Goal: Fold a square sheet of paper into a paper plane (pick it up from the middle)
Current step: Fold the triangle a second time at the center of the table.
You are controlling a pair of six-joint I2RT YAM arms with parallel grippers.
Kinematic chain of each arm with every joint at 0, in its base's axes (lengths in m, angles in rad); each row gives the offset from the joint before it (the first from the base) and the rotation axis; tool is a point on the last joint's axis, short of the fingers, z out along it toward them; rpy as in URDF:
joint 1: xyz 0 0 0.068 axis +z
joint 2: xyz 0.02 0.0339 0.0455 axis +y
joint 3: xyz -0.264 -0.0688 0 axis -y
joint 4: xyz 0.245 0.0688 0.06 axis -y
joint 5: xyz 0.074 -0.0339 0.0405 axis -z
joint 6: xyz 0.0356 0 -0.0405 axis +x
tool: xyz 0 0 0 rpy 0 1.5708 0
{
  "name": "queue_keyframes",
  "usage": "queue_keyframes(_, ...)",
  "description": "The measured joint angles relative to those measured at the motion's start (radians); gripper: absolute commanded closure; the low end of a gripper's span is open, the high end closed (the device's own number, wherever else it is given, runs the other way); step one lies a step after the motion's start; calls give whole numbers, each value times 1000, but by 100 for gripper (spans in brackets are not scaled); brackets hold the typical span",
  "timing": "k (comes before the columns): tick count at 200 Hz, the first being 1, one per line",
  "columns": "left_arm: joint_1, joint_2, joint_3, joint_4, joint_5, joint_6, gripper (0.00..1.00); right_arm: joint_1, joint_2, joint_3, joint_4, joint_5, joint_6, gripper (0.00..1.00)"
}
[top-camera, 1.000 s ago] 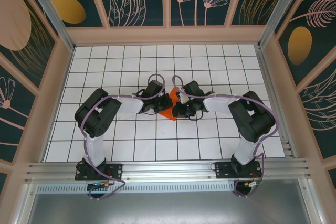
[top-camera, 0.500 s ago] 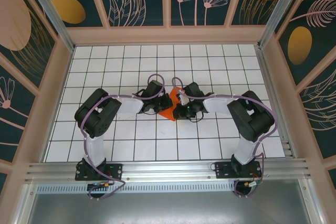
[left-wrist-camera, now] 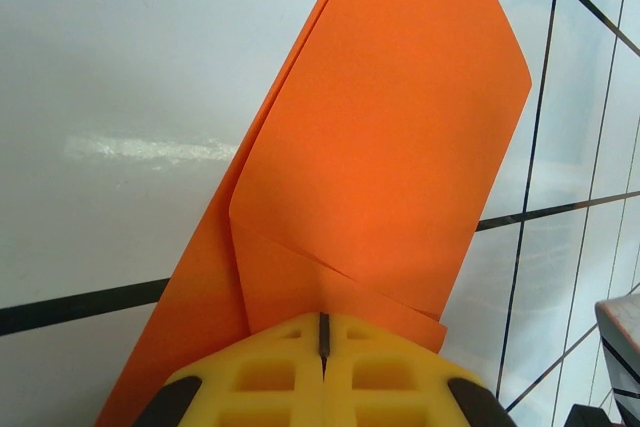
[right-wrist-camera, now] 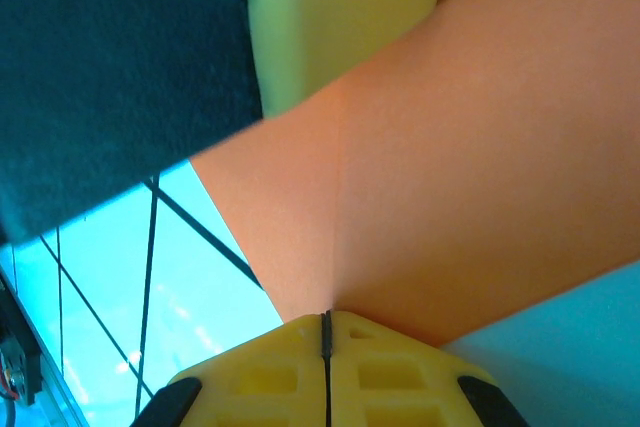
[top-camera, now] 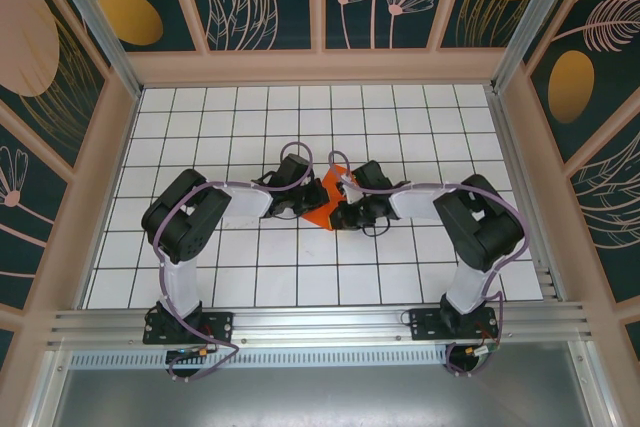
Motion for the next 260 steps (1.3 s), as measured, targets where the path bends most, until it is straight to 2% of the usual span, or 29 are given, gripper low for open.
queue_keyframes(50,0,-2,-3,5,0,-4,93,3,-51,-31,-52,6,21,92)
queue_keyframes(104,0,-2,-7,12,1,-10,93,3,-73,-17,-21,47,100,92)
queue_keyframes(183,0,-2,-7,13,1,-11,93,6,-64,4,8,63,129,92)
queue_keyframes(260,0,-5,-10,18,0,-10,90,25,11,26,16,66,136,92)
